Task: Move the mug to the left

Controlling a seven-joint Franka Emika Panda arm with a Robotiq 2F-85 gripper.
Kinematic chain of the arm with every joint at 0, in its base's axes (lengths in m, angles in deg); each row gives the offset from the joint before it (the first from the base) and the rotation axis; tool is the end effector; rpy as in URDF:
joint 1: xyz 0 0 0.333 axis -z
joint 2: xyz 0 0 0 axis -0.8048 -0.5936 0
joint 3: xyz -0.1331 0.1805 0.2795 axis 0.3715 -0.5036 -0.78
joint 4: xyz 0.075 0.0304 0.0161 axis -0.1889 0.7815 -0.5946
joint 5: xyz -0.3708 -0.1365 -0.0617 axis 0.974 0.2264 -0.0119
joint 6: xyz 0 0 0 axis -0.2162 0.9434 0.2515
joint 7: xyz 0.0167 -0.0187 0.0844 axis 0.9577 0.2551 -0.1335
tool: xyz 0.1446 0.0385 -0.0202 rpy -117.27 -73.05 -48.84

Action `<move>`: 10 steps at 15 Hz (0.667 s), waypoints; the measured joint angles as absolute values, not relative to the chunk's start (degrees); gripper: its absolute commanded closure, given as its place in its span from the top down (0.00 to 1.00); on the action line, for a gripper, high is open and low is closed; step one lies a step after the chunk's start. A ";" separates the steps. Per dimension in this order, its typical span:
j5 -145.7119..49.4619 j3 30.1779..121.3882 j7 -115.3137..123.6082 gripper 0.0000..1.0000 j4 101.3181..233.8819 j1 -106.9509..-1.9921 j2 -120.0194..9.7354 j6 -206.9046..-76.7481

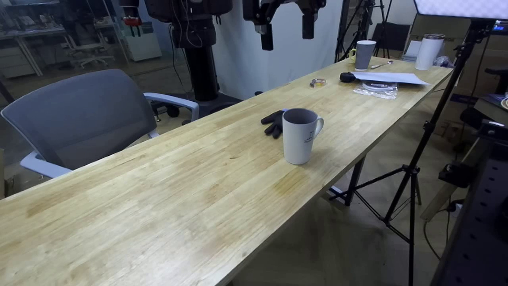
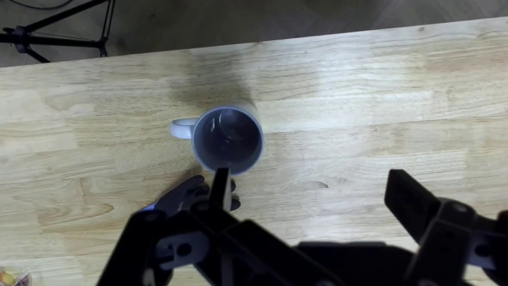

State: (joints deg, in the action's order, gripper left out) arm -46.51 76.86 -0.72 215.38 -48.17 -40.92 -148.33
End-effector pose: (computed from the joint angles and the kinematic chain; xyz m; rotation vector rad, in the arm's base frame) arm 0.4760 -0.0900 0.2751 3.0861 -0.1783 -0.0439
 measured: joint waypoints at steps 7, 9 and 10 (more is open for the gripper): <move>-46.96 77.70 -1.66 1.00 217.75 -47.66 -40.90 -151.19; -47.32 77.77 -1.94 1.00 217.90 -47.56 -40.79 -150.79; -47.47 77.77 -2.04 1.00 217.92 -47.56 -40.72 -150.66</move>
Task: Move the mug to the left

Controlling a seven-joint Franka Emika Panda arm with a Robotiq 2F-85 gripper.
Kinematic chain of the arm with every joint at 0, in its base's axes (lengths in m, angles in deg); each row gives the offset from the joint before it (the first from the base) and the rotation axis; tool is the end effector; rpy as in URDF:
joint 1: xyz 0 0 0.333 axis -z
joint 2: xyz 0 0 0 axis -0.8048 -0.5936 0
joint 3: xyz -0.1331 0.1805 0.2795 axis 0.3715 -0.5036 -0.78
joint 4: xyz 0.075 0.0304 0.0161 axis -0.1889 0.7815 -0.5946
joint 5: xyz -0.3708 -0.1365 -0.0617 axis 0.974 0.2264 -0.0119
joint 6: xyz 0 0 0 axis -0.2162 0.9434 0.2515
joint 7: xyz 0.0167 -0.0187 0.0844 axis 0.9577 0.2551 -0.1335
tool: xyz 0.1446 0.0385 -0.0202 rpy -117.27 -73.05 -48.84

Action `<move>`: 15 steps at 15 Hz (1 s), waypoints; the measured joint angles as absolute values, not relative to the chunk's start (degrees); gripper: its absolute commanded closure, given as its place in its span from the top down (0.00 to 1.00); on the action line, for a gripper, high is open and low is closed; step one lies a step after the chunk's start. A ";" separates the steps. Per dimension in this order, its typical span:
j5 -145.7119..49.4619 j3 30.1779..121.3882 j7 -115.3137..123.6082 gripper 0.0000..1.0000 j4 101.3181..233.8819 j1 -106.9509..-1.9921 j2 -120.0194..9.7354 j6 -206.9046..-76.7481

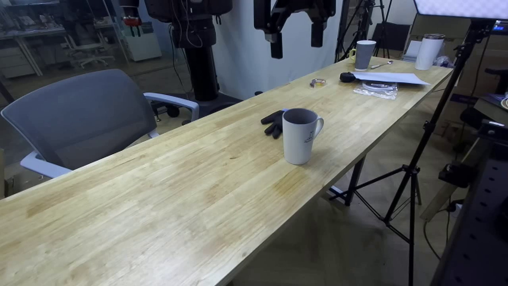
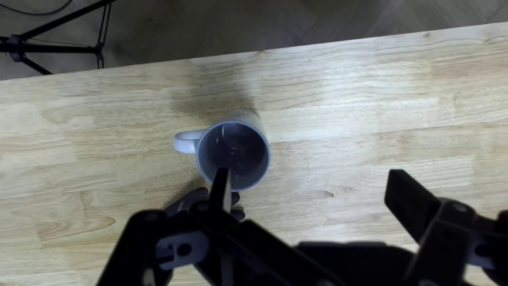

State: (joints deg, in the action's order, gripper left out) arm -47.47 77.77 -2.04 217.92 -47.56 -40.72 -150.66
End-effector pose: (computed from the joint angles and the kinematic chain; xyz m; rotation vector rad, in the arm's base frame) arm 0.4617 -0.0993 0.2632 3.0975 -0.2025 -0.0440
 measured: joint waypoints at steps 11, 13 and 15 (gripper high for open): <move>-47.63 77.89 -2.24 1.00 218.11 -47.46 -41.97 -153.06; -47.68 78.29 -2.49 1.00 218.32 -47.08 -42.96 -156.37; -47.77 78.86 -3.01 1.00 218.47 -46.37 -44.00 -159.79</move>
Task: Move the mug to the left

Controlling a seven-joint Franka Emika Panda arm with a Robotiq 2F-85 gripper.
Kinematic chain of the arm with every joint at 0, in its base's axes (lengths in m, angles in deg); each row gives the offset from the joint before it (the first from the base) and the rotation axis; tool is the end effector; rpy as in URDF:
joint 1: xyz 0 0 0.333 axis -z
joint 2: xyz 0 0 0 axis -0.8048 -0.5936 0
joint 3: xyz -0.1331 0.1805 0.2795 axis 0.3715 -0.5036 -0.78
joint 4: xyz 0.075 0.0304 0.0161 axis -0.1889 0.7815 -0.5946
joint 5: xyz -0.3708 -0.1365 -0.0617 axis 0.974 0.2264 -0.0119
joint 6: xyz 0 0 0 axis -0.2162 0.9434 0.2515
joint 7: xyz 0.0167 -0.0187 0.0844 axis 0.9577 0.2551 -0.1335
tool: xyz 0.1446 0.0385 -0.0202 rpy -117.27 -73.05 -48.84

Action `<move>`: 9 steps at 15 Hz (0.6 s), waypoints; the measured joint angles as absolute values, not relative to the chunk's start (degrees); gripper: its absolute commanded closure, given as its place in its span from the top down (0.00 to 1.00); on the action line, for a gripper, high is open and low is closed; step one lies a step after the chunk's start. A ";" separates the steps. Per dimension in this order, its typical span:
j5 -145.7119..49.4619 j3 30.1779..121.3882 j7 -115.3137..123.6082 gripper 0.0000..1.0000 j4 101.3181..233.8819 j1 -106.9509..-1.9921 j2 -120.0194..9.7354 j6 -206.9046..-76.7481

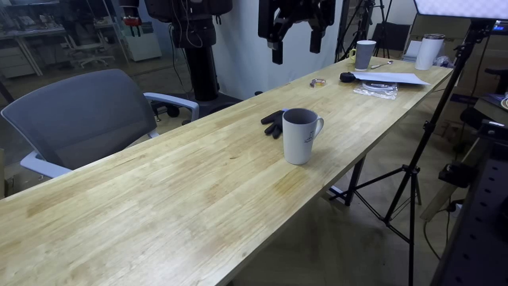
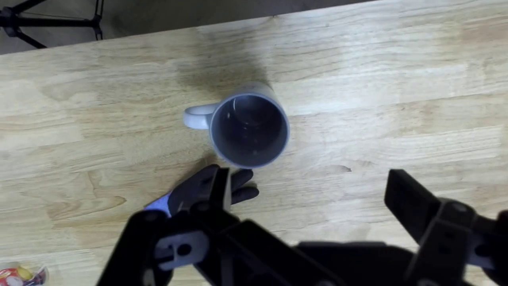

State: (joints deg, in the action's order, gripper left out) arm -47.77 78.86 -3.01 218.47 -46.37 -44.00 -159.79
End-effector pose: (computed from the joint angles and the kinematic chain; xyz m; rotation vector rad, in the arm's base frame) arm 0.4723 -0.1201 0.2469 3.0819 -0.2367 0.0967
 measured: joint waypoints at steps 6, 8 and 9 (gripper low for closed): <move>-53.71 79.21 -7.59 1.00 218.51 -43.91 -48.39 -165.61; -55.71 78.93 -8.82 1.00 218.49 -43.42 -50.46 -166.64; -56.42 78.72 -9.28 1.00 218.46 -43.22 -51.54 -167.23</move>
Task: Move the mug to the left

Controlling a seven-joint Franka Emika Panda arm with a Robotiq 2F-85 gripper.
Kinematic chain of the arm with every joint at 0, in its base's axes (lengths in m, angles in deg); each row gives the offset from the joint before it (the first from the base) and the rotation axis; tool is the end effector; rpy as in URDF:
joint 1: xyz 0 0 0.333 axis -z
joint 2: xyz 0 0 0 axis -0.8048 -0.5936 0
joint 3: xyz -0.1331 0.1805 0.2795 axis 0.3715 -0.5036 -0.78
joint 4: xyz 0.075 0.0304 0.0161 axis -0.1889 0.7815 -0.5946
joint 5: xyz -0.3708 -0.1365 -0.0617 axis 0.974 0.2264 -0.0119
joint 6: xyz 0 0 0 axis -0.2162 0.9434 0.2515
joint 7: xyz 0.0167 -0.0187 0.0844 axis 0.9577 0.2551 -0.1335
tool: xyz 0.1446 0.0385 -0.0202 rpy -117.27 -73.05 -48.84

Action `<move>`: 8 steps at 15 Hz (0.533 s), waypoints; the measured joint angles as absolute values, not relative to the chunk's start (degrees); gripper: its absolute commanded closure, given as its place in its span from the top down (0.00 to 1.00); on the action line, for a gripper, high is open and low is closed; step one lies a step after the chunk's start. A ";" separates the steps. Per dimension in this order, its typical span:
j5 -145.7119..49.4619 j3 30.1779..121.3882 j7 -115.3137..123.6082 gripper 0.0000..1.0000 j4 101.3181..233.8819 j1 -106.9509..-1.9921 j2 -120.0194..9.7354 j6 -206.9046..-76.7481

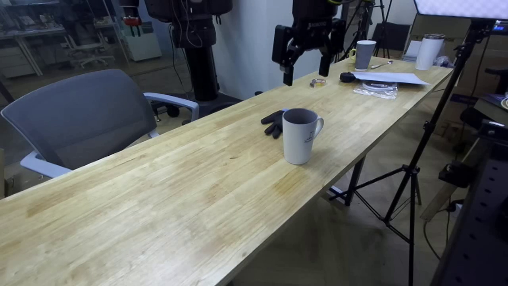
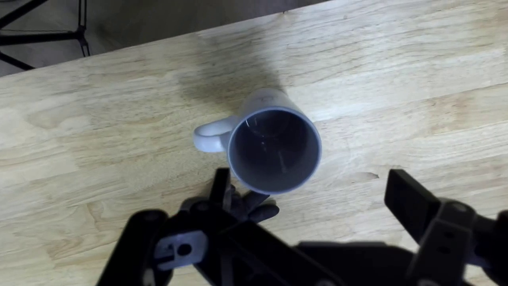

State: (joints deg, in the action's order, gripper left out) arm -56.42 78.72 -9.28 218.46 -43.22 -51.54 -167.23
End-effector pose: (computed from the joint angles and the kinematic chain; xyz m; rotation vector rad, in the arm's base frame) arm 0.4679 -0.1507 0.1957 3.1115 -0.3598 0.1094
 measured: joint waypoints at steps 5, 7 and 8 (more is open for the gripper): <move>-56.84 77.87 -9.52 1.00 216.74 -42.83 -56.68 -168.64; -56.73 77.73 -9.49 1.00 214.92 -42.93 -58.70 -168.64; -56.71 77.62 -9.46 1.00 213.89 -43.02 -59.71 -168.64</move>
